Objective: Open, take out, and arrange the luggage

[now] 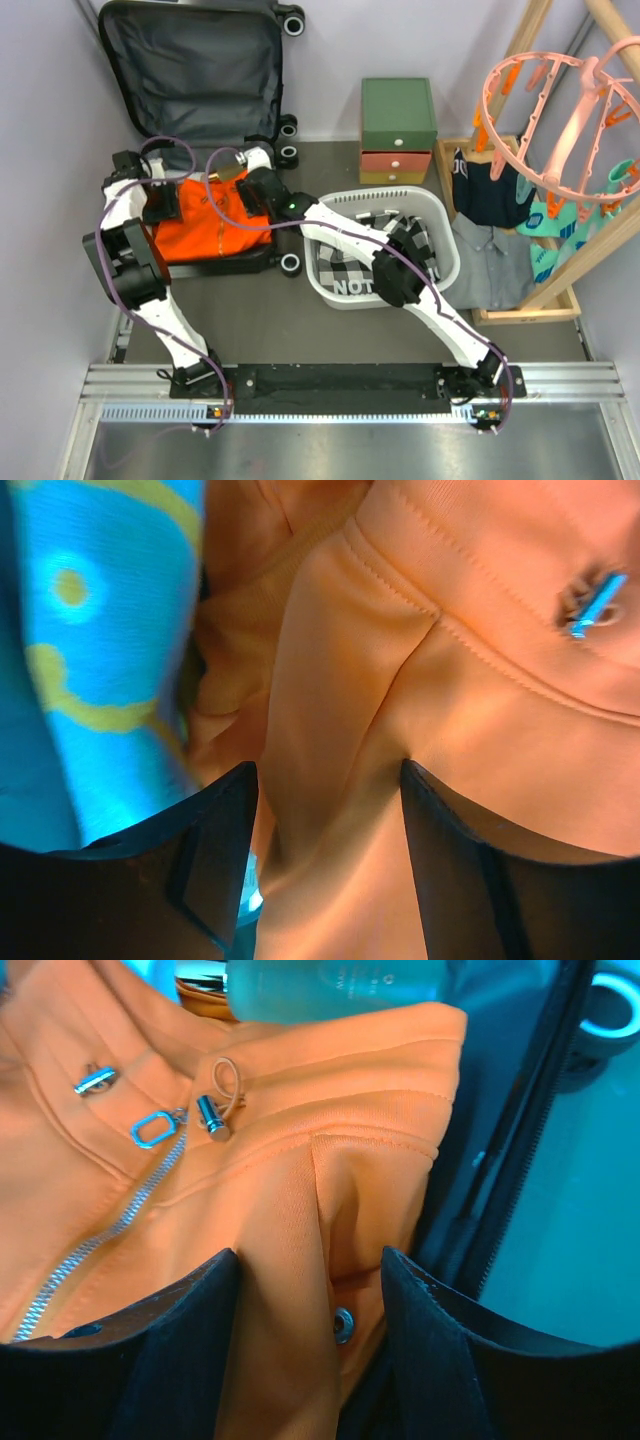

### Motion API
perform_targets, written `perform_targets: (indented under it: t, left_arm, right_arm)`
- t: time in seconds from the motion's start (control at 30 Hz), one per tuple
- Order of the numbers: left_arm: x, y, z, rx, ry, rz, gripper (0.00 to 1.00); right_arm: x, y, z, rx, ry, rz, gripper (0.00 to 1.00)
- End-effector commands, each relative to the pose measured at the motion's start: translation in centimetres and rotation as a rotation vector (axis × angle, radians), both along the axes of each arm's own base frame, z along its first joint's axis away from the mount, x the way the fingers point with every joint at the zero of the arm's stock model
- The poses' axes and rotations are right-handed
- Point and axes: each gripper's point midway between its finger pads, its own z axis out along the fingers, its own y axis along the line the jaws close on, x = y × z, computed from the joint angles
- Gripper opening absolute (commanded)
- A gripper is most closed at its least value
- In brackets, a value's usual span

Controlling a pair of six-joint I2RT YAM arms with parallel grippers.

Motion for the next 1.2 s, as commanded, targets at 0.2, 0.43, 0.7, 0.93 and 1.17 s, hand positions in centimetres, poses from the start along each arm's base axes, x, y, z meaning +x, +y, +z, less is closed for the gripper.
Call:
perform_targets:
  t: [0.2, 0.43, 0.7, 0.93, 1.17]
  left_arm:
    - [-0.2, 0.3, -4.6, -0.008, 0.143, -0.025, 0.64]
    - [-0.1, 0.7, -6.4, -0.002, 0.177, -0.029, 0.67]
    - [-0.2, -5.1, -7.2, -0.222, 0.214, -0.176, 0.58]
    - [0.6, -5.8, -4.1, -0.27, 0.141, -0.198, 0.0]
    - [1.7, -2.6, 1.0, -0.046, -0.011, -0.131, 0.0]
  right_arm:
    - [0.9, -2.1, -2.9, -0.184, -0.051, -0.064, 0.59]
    - [0.3, -2.0, -5.2, -0.211, -0.005, -0.045, 0.59]
    - [-0.3, -1.4, -3.9, -0.165, 0.007, -0.015, 0.59]
    - [-0.8, -0.8, -2.5, -0.106, 0.028, 0.007, 0.6]
    - [-0.7, -1.0, -1.5, -0.068, 0.032, 0.012, 0.6]
